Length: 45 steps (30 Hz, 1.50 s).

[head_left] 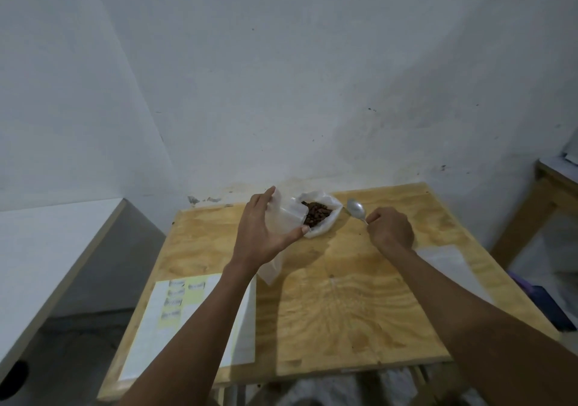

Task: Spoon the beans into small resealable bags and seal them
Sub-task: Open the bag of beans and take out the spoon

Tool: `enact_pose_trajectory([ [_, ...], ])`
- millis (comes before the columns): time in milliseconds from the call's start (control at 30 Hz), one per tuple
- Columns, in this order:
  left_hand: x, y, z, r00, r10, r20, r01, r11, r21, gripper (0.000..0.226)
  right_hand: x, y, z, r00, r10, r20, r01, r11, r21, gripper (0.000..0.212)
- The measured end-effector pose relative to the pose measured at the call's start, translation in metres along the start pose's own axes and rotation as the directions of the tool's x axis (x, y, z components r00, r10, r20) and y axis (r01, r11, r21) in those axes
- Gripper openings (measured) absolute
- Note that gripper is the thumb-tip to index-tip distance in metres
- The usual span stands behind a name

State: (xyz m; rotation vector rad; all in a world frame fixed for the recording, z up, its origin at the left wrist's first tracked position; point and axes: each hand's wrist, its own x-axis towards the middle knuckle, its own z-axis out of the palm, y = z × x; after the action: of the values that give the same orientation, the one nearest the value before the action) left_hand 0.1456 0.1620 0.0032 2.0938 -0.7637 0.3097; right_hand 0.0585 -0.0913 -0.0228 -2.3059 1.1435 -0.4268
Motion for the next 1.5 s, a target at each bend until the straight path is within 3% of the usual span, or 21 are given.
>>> enact_pose_trajectory([
  [267,-0.004,-0.004,0.001,1.000,-0.027,0.011,0.027,1.000,-0.004,0.111,0.000,0.002,-0.003,1.000,-0.030,-0.002,0.030,0.984,0.177,0.027],
  [500,-0.008,-0.007,-0.002,0.999,-0.029,0.018,0.029,1.000,-0.002,0.111,-0.003,0.005,-0.014,0.998,0.032,0.047,-0.043,0.963,0.267,0.020],
  [600,-0.008,-0.008,-0.003,0.999,-0.031,0.018,0.031,1.000,0.000,0.110,-0.004,-0.003,-0.023,0.971,0.136,0.197,-0.222,0.819,0.528,0.020],
  [667,-0.009,-0.008,-0.003,0.999,-0.033,0.019,0.033,0.999,0.002,0.110,-0.004,-0.009,-0.030,0.955,0.125,0.270,-0.277,0.705,0.653,0.024],
  [833,-0.010,-0.008,-0.005,0.999,-0.045,0.024,0.045,0.999,0.004,0.112,-0.011,-0.024,-0.052,0.976,0.021,0.216,-0.167,0.709,0.685,0.015],
  [1067,-0.012,-0.012,-0.004,0.999,-0.043,0.029,0.042,0.999,0.016,0.115,-0.028,-0.042,-0.054,0.972,-0.193,0.133,0.090,0.830,0.550,0.016],
  [1233,-0.012,-0.016,-0.006,0.999,-0.038,0.032,0.037,0.999,0.021,0.113,-0.026,-0.050,-0.037,0.952,-0.278,0.127,0.195,0.872,0.448,0.014],
  [1400,-0.009,-0.022,-0.006,0.999,-0.032,0.043,0.030,0.999,0.038,0.112,-0.022,-0.055,-0.026,0.956,-0.275,0.100,0.262,0.956,0.130,0.016],
  [1500,-0.007,-0.025,-0.004,0.998,-0.033,0.061,0.031,0.999,0.040,0.114,-0.026,-0.057,-0.024,0.960,-0.276,0.055,0.275,0.961,0.028,0.018],
])
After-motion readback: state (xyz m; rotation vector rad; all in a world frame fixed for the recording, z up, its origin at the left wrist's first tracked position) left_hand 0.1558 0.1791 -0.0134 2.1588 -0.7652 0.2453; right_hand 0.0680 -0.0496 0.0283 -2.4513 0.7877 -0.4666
